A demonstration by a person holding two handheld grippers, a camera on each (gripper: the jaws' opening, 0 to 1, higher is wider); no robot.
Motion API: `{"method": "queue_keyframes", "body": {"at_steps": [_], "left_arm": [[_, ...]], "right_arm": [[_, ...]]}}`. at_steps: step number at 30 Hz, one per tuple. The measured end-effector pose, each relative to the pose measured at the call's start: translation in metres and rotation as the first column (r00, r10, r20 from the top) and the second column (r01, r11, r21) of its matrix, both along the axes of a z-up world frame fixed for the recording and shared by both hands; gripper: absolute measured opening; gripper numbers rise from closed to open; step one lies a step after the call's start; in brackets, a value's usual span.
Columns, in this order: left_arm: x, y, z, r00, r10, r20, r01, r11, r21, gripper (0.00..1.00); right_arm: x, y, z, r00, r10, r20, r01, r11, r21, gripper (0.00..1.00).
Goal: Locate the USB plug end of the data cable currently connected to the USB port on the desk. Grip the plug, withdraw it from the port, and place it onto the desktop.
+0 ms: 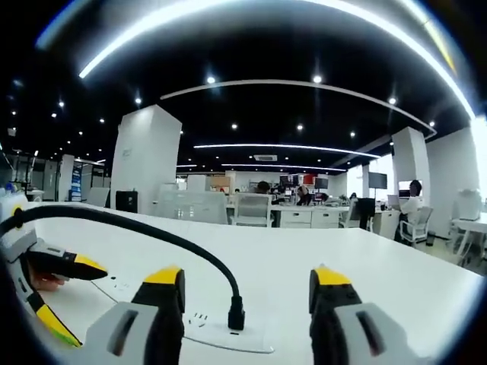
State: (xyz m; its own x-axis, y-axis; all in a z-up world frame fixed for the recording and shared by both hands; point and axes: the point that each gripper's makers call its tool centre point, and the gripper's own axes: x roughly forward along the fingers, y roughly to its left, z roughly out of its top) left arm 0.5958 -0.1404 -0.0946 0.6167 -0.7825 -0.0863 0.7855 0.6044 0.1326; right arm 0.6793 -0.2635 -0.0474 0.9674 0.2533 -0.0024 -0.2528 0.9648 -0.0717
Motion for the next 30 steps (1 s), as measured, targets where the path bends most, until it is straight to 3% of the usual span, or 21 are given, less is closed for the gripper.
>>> {"method": "queue_keyframes", "body": {"at_steps": [13,19,30], "left_arm": [[-0.001,0.009,-0.002,0.999,0.009,-0.042,-0.01,1.0,-0.026,0.67],[-0.002,0.005,-0.002,0.999,0.004,-0.048,-0.005,1.0,-0.028,0.67],[0.001,-0.002,-0.003,0.999,0.001,-0.045,-0.002,1.0,-0.016,0.67]], "right_arm": [[0.011,0.027,-0.001,0.999,0.035,0.016,-0.035,0.999,-0.002,0.68],[0.015,0.03,0.003,0.999,0.034,0.023,-0.033,0.998,-0.054,0.63],[0.019,0.021,0.004,1.0,0.022,0.015,-0.022,0.999,-0.026,0.53]]}}
